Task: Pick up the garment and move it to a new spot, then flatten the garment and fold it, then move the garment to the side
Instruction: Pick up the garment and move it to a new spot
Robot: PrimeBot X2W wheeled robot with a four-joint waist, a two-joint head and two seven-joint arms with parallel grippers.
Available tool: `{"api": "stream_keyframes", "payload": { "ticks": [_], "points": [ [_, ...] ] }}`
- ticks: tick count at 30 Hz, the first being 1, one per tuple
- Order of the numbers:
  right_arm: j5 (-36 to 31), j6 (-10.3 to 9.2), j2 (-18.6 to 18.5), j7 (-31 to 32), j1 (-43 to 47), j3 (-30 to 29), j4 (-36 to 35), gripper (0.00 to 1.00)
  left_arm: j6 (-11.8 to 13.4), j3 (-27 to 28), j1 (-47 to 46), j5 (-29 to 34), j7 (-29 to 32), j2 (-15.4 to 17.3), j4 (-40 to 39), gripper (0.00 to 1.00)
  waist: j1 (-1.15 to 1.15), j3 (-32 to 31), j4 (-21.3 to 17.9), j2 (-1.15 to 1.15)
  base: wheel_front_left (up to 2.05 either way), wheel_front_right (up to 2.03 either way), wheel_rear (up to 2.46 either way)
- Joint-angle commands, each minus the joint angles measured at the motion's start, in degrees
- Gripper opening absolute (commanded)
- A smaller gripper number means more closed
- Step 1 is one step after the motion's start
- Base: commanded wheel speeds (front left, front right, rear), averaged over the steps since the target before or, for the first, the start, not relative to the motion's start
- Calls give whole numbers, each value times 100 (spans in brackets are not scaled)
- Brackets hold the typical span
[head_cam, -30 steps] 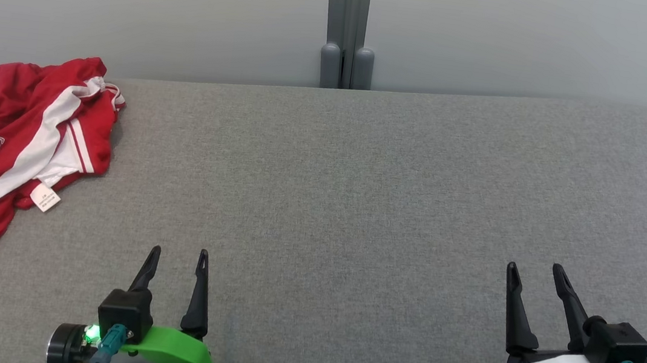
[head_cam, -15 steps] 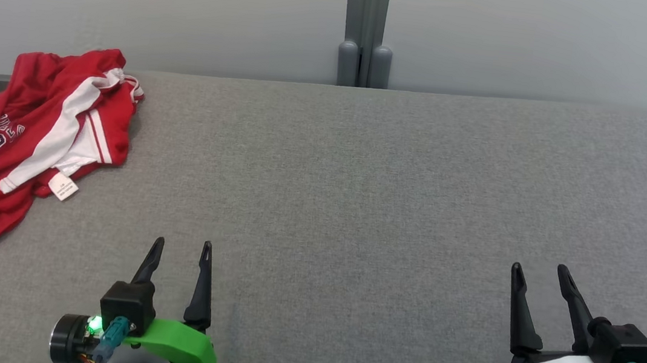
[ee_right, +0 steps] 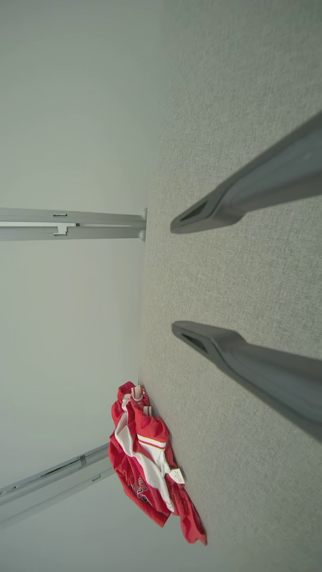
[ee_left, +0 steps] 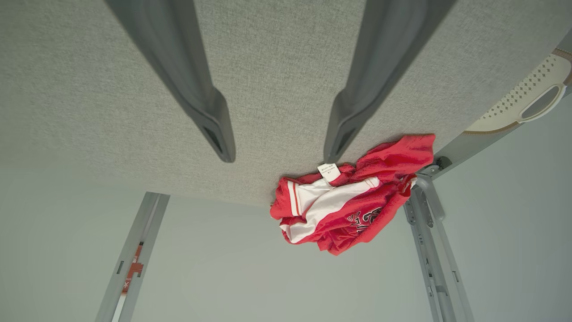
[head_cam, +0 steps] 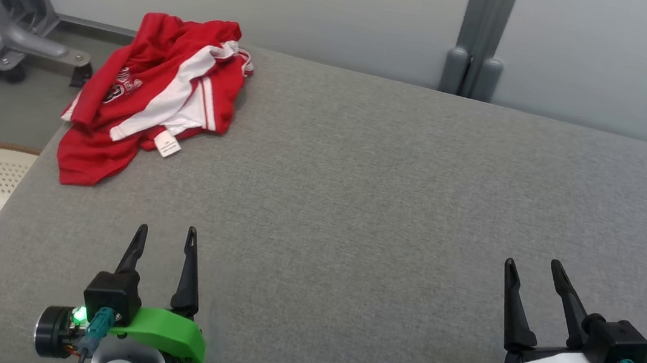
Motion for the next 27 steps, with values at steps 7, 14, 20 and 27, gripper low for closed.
{"api": "stream_keyframes", "payload": {
  "ticks": [7,14,20,27],
  "points": [
    [-57,1,-24,-18,-81,26,13,100,51,72,6,-41,-3,30,-72,100,0,142,996,0,0,0,0],
    [-72,1,-24,-18,-88,52,15,100,55,136,92,-63,-3,30,-92,100,0,137,1161,0,0,0,0],
    [-113,1,-24,-18,-149,84,-38,100,70,216,96,-79,-2,31,-145,100,0,274,1130,0,0,0,0],
    [-349,1,-26,-18,-474,22,-208,100,-74,558,-400,94,-3,173,-261,100,0,827,778,0,0,0,0]
  ]
}}
